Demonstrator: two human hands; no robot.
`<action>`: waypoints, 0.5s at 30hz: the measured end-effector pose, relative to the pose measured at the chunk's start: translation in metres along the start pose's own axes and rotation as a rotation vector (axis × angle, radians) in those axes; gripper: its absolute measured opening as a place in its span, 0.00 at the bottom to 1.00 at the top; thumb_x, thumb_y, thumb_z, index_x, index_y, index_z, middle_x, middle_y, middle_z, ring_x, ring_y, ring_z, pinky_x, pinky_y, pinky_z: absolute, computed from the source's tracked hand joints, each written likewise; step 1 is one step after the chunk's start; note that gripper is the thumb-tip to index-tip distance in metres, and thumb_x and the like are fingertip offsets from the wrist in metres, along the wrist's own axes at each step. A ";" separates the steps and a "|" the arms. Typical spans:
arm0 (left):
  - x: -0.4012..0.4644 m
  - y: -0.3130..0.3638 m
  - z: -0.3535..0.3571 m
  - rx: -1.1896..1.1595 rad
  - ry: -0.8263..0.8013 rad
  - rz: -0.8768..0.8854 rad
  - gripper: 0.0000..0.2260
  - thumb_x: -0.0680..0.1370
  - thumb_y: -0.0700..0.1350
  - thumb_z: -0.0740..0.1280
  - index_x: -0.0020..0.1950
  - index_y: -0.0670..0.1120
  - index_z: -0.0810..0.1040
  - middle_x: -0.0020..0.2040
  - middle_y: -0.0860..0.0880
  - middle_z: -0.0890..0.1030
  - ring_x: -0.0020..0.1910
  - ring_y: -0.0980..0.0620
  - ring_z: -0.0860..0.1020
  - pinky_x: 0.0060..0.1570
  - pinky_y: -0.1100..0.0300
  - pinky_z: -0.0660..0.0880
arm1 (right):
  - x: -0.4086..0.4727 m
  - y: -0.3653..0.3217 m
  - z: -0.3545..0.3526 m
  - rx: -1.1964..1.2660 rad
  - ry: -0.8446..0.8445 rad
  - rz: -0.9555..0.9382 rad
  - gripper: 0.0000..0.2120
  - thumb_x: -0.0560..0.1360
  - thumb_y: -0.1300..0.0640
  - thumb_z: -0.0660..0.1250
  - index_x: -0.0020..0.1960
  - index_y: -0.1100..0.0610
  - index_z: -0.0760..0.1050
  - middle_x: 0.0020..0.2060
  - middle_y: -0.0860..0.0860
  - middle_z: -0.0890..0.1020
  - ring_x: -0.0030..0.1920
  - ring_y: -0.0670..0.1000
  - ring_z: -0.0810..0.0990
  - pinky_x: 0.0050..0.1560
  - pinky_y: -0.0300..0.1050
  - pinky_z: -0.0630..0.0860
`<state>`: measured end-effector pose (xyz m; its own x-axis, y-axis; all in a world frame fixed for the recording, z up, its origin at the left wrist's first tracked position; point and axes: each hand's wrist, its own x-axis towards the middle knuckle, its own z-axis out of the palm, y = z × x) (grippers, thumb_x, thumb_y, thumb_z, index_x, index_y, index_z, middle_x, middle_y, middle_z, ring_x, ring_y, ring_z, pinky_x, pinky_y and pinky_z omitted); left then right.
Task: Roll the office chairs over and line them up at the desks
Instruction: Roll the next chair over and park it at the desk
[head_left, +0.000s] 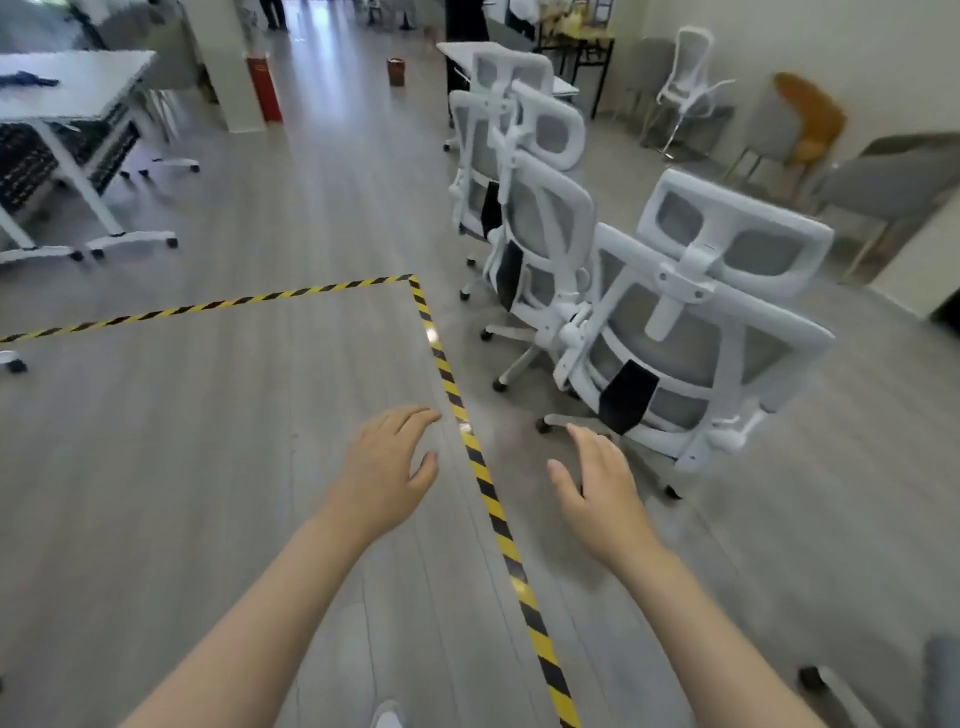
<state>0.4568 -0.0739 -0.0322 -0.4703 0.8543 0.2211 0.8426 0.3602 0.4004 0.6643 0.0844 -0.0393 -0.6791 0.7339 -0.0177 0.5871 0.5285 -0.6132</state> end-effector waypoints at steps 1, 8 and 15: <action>0.015 0.011 0.009 -0.012 -0.012 0.037 0.22 0.77 0.53 0.56 0.66 0.46 0.76 0.64 0.50 0.78 0.63 0.50 0.75 0.63 0.59 0.65 | 0.003 0.013 -0.010 0.001 0.029 0.037 0.28 0.82 0.43 0.54 0.78 0.52 0.56 0.77 0.48 0.60 0.78 0.49 0.53 0.78 0.53 0.54; 0.136 0.061 0.060 -0.099 -0.062 0.241 0.19 0.79 0.46 0.65 0.69 0.47 0.73 0.68 0.50 0.75 0.67 0.51 0.72 0.69 0.55 0.66 | 0.049 0.074 -0.068 0.005 0.220 0.173 0.27 0.81 0.45 0.58 0.76 0.53 0.60 0.74 0.49 0.65 0.75 0.51 0.59 0.75 0.55 0.59; 0.267 0.096 0.083 -0.108 -0.107 0.412 0.20 0.79 0.47 0.64 0.71 0.48 0.71 0.70 0.51 0.73 0.71 0.52 0.68 0.73 0.54 0.63 | 0.133 0.104 -0.113 0.004 0.370 0.254 0.26 0.81 0.50 0.61 0.76 0.57 0.61 0.73 0.52 0.66 0.75 0.53 0.60 0.76 0.53 0.58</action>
<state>0.4338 0.2200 -0.0083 -0.0659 0.9546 0.2904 0.9190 -0.0553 0.3903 0.6851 0.2849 -0.0158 -0.3099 0.9438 0.1147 0.7130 0.3105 -0.6286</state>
